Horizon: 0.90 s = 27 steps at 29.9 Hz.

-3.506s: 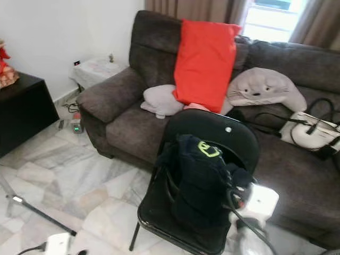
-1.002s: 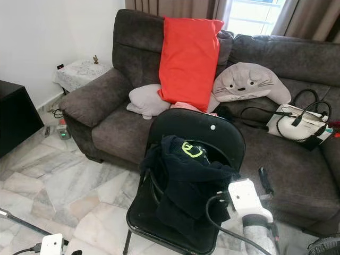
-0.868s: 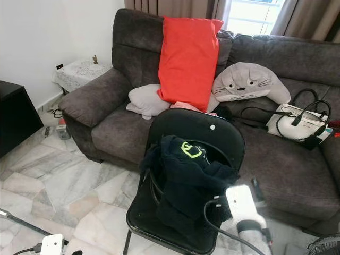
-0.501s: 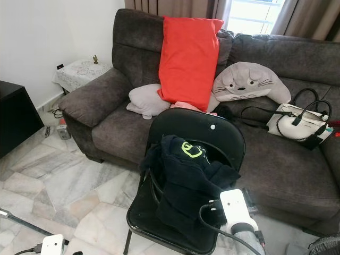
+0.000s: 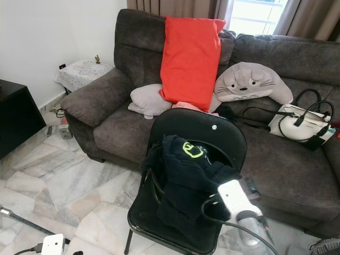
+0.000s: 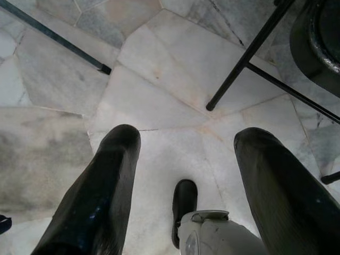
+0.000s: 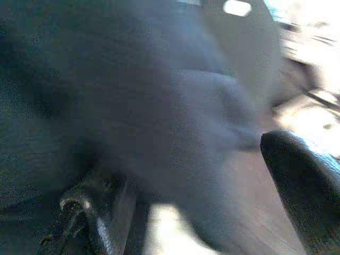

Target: Hang hanger

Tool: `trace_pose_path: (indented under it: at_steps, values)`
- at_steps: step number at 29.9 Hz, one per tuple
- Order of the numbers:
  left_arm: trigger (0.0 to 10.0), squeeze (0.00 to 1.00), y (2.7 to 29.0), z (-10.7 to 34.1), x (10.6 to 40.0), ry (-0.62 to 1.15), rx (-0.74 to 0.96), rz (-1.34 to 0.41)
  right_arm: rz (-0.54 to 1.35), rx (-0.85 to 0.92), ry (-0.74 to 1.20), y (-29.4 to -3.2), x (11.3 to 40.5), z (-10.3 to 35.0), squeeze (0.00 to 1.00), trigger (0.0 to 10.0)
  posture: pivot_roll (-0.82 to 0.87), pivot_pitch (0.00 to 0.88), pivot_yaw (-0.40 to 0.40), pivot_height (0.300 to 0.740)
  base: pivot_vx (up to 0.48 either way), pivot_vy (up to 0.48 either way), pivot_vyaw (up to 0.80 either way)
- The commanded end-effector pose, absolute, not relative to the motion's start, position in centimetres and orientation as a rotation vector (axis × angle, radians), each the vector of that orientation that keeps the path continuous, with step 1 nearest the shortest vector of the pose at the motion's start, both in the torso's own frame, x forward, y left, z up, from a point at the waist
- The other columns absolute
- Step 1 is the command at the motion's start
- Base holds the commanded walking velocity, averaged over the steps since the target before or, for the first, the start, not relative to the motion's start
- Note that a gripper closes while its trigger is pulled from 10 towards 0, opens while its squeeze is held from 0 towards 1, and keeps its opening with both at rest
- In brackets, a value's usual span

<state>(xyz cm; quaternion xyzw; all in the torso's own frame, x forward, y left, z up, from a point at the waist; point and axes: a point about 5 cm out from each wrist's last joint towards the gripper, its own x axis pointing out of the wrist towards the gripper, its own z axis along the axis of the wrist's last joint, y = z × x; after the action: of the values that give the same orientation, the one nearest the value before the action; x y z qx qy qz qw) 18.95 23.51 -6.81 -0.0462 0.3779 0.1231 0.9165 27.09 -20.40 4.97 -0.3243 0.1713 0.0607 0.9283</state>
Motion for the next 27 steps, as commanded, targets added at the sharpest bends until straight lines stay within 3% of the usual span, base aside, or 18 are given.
trace_pose_path:
  at_steps: [1,5,6,16,27]
  values:
    - [10.0,0.00,23.5,-7.0,18.6,0.803,-0.087,0.249,0.120,-0.684,0.327,-20.9,27.7,5.5,0.00,10.0,0.05,0.002,-0.009,0.740,0.000,0.000,0.00]
    - [10.0,0.00,23.6,-7.0,18.6,0.802,-0.085,0.252,0.104,-0.698,0.285,-21.4,28.2,6.3,0.00,10.0,0.05,0.002,-0.009,0.740,0.000,0.000,0.00]
    - [10.0,0.00,23.6,-7.1,18.6,0.803,-0.085,0.251,0.096,-0.700,0.275,-21.6,28.3,6.6,0.00,0.0,0.05,0.002,-0.007,0.740,0.000,0.000,0.00]
    - [10.0,0.00,23.5,-7.1,18.4,0.809,-0.083,0.246,0.090,-0.718,0.239,-21.4,28.2,7.0,0.00,0.0,0.05,0.004,-0.005,0.740,0.000,0.000,0.00]
    - [10.0,0.00,23.4,-7.2,18.4,0.815,-0.082,0.241,0.085,-0.633,0.219,-19.3,27.9,6.6,0.00,0.0,0.05,0.000,-0.007,0.740,0.000,0.000,0.00]
